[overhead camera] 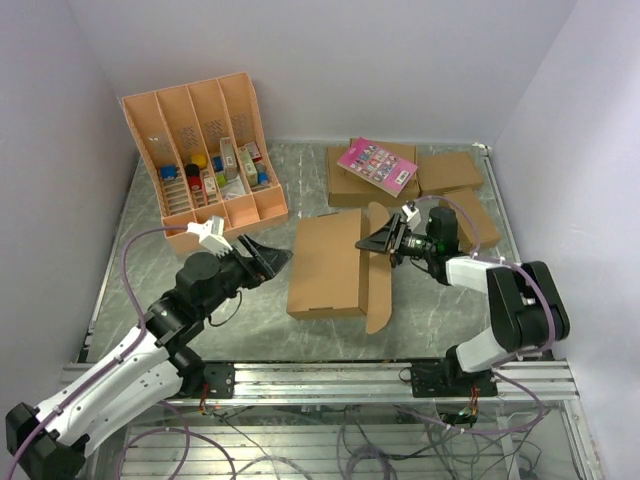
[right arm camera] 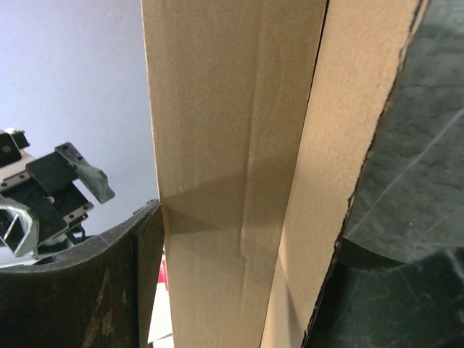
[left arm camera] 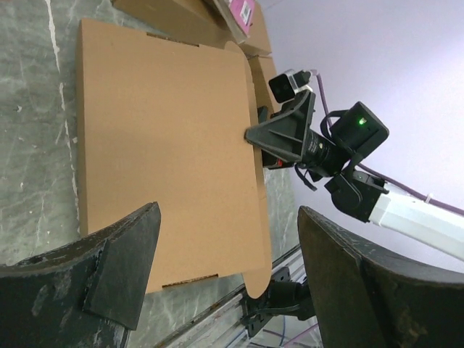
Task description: Fold the paper box
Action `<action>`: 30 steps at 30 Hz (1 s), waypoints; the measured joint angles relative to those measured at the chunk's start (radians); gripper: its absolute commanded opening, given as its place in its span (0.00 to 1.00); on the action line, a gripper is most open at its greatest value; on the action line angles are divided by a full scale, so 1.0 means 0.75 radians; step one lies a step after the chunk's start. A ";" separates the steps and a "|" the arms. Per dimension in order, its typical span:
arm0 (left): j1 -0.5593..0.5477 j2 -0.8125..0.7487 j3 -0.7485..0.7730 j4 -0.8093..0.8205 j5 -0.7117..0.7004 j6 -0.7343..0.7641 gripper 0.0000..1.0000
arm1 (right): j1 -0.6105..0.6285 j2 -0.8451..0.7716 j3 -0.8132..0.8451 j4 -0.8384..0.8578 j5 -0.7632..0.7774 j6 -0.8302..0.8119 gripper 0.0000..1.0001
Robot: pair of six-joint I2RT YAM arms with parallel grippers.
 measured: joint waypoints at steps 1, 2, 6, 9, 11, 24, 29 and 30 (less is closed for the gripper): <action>0.000 0.015 -0.002 0.005 0.006 0.001 0.86 | 0.000 0.029 -0.006 0.042 0.000 0.021 0.42; 0.000 0.033 -0.002 0.012 0.012 0.001 0.86 | -0.001 0.068 -0.014 0.091 0.000 0.046 0.42; 0.000 0.105 0.005 0.007 0.029 0.025 0.84 | 0.000 0.218 -0.025 0.260 -0.022 0.127 0.44; 0.000 0.179 0.041 -0.019 0.042 0.069 0.79 | 0.009 0.312 -0.014 0.365 -0.048 0.166 0.51; 0.000 0.242 0.072 -0.025 0.056 0.099 0.77 | 0.014 0.353 -0.002 0.392 -0.060 0.173 0.54; -0.010 0.788 0.248 0.015 0.226 0.253 0.62 | 0.034 0.389 0.064 0.175 -0.018 -0.006 0.79; -0.022 0.867 0.315 0.008 0.230 0.306 0.62 | 0.037 0.386 0.076 0.013 0.023 -0.122 0.97; -0.023 0.877 0.323 0.008 0.230 0.315 0.62 | 0.037 0.376 0.084 -0.015 0.022 -0.145 0.99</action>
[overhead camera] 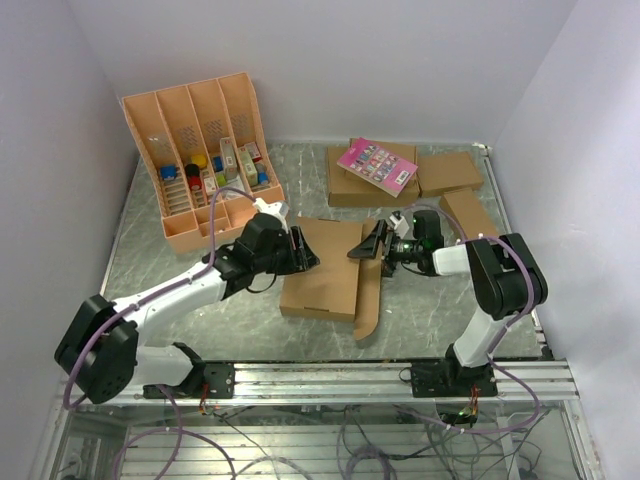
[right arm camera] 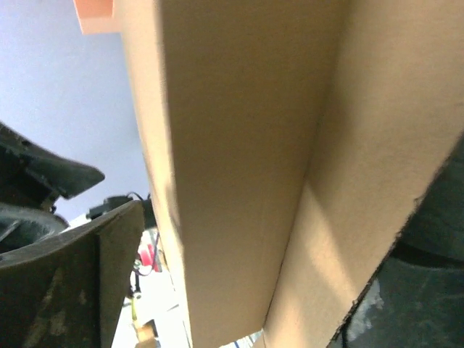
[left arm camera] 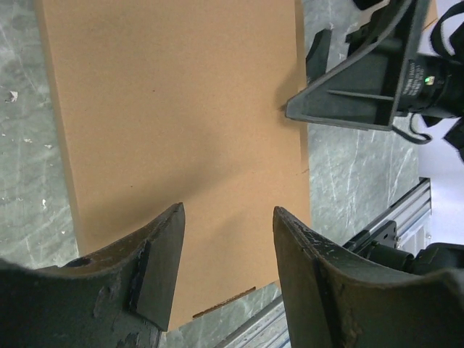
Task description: Fold the paper box
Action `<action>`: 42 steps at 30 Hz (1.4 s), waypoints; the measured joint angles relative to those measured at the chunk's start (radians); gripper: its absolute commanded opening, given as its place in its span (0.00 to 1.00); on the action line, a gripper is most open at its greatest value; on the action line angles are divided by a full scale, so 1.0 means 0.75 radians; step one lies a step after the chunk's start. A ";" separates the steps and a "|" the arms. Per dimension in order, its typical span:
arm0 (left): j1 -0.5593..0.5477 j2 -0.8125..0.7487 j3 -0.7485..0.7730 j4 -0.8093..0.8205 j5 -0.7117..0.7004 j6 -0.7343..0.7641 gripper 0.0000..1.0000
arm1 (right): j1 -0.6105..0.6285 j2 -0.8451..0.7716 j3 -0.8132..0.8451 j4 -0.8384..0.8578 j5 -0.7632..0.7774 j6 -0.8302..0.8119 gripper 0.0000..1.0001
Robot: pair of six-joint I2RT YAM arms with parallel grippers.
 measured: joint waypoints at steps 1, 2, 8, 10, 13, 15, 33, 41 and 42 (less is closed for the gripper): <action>-0.001 0.011 0.006 -0.001 0.000 0.009 0.62 | 0.000 -0.013 0.011 -0.034 0.006 -0.021 1.00; -0.002 0.019 0.008 -0.001 0.000 0.016 0.62 | 0.003 -0.027 0.023 -0.066 0.009 -0.056 1.00; -0.001 0.093 0.010 -0.030 -0.001 0.056 0.62 | 0.001 -0.101 0.104 -0.340 0.121 -0.257 1.00; -0.002 0.111 0.014 -0.044 -0.001 0.068 0.62 | -0.004 -0.127 0.115 -0.422 0.162 -0.315 1.00; -0.002 0.119 0.037 -0.063 -0.001 0.083 0.62 | -0.023 -0.164 0.135 -0.550 0.214 -0.396 1.00; -0.002 0.118 0.060 -0.067 -0.002 0.095 0.63 | -0.051 -0.176 0.157 -0.632 0.239 -0.446 1.00; -0.002 -0.433 -0.257 0.200 -0.049 0.181 1.00 | -0.300 -0.582 0.357 -1.140 0.047 -1.106 1.00; -0.002 -0.696 -0.435 0.285 -0.051 0.169 0.98 | -0.300 -0.760 0.497 -1.367 -0.201 -1.805 0.99; -0.002 -0.728 -0.444 0.280 -0.052 0.165 0.98 | -0.298 -0.745 0.537 -1.458 -0.232 -1.931 0.95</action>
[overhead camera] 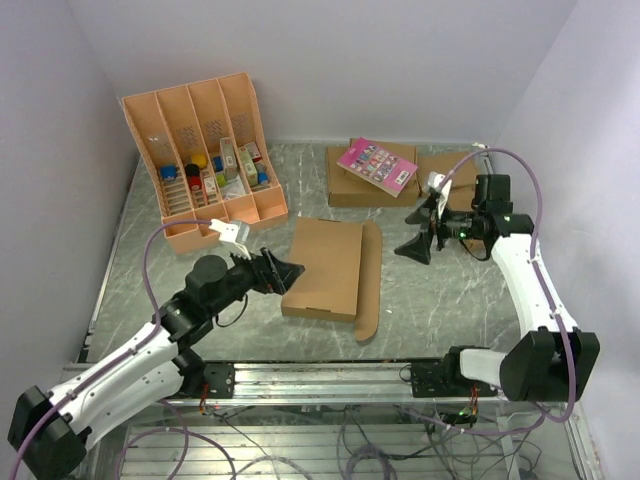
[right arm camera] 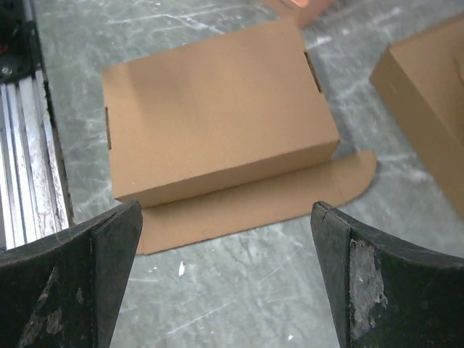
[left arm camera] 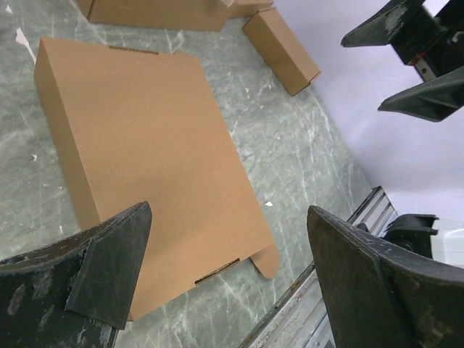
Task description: Fold the paper box
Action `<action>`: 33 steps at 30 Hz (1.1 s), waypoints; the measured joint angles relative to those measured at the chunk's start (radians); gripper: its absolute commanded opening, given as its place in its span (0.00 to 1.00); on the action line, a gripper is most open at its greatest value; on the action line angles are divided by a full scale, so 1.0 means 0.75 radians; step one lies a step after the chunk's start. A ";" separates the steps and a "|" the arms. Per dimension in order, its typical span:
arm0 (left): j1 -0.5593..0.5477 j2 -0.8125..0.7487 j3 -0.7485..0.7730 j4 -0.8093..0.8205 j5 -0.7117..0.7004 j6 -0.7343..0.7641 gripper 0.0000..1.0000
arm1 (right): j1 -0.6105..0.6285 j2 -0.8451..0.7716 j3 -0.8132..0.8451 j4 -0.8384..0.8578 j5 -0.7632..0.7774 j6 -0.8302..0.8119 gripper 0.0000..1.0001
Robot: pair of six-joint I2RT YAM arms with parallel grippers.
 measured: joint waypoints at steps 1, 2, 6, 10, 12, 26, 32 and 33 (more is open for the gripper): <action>0.000 -0.030 -0.005 -0.009 -0.002 -0.002 0.98 | 0.007 0.021 0.044 -0.106 -0.025 -0.139 0.91; 0.000 -0.056 -0.008 -0.019 -0.003 -0.003 0.99 | 0.019 0.048 0.089 -0.212 -0.038 -0.292 0.88; 0.000 -0.178 -0.010 -0.087 -0.018 -0.007 0.99 | 0.133 0.040 0.051 -0.430 0.003 -0.707 0.86; 0.000 -0.254 -0.038 -0.128 -0.034 -0.020 0.97 | 0.369 -0.234 -0.233 -0.405 0.176 -0.876 0.75; 0.000 -0.278 -0.062 -0.146 -0.038 -0.026 0.96 | 0.492 -0.409 -0.354 -0.364 0.251 -0.911 0.70; 0.000 -0.238 -0.173 -0.116 -0.046 -0.072 0.99 | 1.059 -0.616 -0.741 -0.058 0.606 -1.055 0.49; 0.000 -0.217 -0.192 -0.098 -0.050 -0.080 0.99 | 1.243 -0.647 -0.890 0.075 0.742 -1.032 0.42; 0.000 -0.217 -0.193 -0.098 -0.056 -0.080 0.99 | 1.264 -0.643 -0.910 0.107 0.768 -1.020 0.41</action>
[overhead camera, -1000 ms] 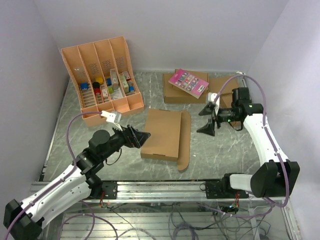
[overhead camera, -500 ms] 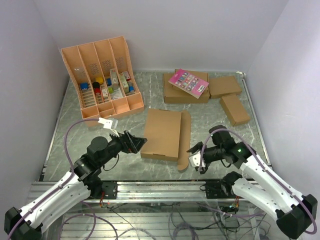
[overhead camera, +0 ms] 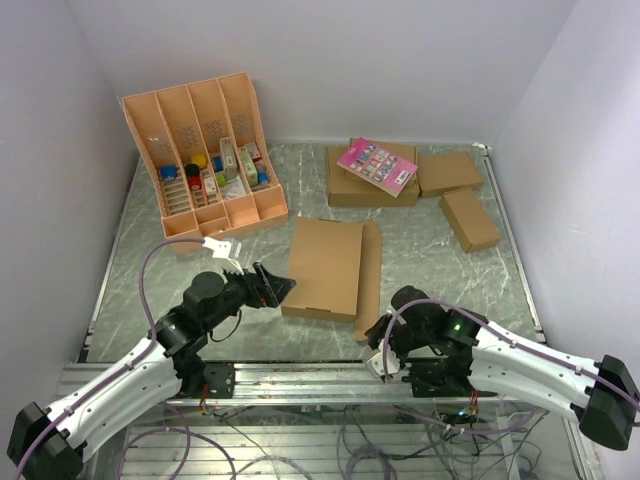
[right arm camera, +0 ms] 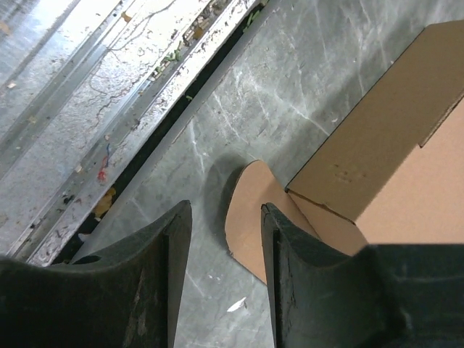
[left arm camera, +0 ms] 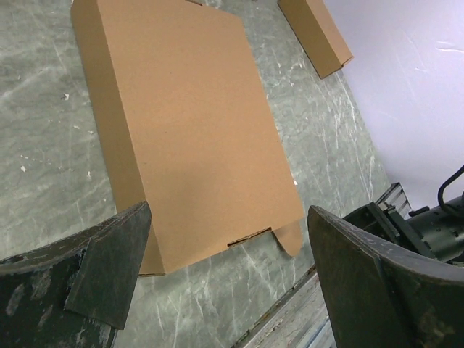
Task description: Fold the paper box
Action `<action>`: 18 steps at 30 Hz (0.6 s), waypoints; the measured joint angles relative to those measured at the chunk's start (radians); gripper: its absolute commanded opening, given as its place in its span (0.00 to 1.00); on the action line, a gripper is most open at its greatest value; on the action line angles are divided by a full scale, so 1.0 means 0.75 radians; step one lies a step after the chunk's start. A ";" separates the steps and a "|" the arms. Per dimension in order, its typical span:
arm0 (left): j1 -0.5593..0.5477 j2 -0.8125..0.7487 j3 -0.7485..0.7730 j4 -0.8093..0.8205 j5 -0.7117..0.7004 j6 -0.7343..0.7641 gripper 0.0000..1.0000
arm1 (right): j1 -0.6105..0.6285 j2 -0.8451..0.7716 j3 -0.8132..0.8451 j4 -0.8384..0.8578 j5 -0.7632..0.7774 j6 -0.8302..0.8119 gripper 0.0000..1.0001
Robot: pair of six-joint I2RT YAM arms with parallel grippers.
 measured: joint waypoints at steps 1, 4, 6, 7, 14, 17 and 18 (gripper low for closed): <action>0.000 0.000 0.000 0.000 -0.003 0.000 0.99 | 0.014 0.006 -0.012 0.023 0.018 0.010 0.40; 0.000 -0.012 0.000 -0.001 -0.015 0.000 0.99 | 0.064 0.047 -0.047 0.127 0.090 0.050 0.38; 0.000 -0.021 -0.001 -0.001 -0.022 0.000 1.00 | 0.093 0.075 -0.063 0.192 0.136 0.079 0.38; 0.000 -0.021 -0.002 -0.001 -0.025 0.000 1.00 | 0.105 0.083 -0.069 0.214 0.151 0.087 0.38; 0.000 0.006 -0.015 0.002 -0.030 -0.001 1.00 | 0.190 0.072 -0.154 0.361 0.252 0.145 0.37; 0.000 0.028 -0.015 0.009 -0.030 -0.001 1.00 | 0.202 0.064 -0.182 0.426 0.293 0.167 0.37; 0.000 0.035 -0.015 0.012 -0.030 -0.001 1.00 | 0.203 0.064 -0.188 0.444 0.306 0.172 0.36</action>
